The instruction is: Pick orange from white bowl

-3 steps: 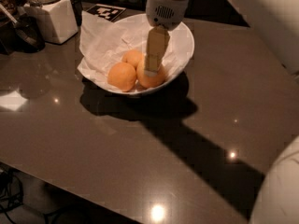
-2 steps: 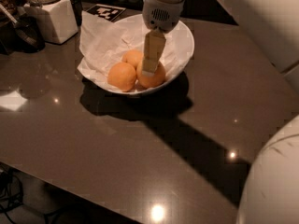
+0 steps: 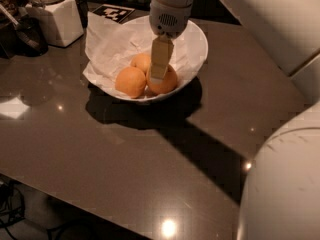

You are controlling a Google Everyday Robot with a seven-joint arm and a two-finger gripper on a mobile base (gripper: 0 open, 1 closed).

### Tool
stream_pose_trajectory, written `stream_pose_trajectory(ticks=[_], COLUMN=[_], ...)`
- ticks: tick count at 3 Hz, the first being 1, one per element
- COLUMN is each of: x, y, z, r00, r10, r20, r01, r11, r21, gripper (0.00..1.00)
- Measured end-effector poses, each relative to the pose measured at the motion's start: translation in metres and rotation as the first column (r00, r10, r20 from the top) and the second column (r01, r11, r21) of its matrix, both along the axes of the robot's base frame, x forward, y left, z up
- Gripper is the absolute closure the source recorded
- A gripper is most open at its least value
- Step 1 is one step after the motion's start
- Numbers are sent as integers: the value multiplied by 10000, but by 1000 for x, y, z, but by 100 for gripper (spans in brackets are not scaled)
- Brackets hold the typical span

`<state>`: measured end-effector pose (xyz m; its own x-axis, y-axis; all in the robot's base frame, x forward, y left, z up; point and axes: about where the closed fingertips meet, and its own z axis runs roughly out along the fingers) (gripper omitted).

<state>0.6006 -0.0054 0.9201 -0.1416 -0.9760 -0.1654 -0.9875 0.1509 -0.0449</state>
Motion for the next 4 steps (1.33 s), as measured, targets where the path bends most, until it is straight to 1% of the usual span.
stream_pose_trajectory(ticks=[1, 2, 3, 4], x=[4, 8, 11, 15], y=[1, 2, 3, 1], z=[-7, -14, -22, -30], r00=[9998, 9993, 9984, 9972], r10=[34, 58, 56, 6], r20=[-189, -360, -554, -747], r01=[-34, -57, -53, 2], r11=[10000, 10000, 10000, 9999], r21=[18, 42, 72, 104], gripper=[26, 26, 29, 28])
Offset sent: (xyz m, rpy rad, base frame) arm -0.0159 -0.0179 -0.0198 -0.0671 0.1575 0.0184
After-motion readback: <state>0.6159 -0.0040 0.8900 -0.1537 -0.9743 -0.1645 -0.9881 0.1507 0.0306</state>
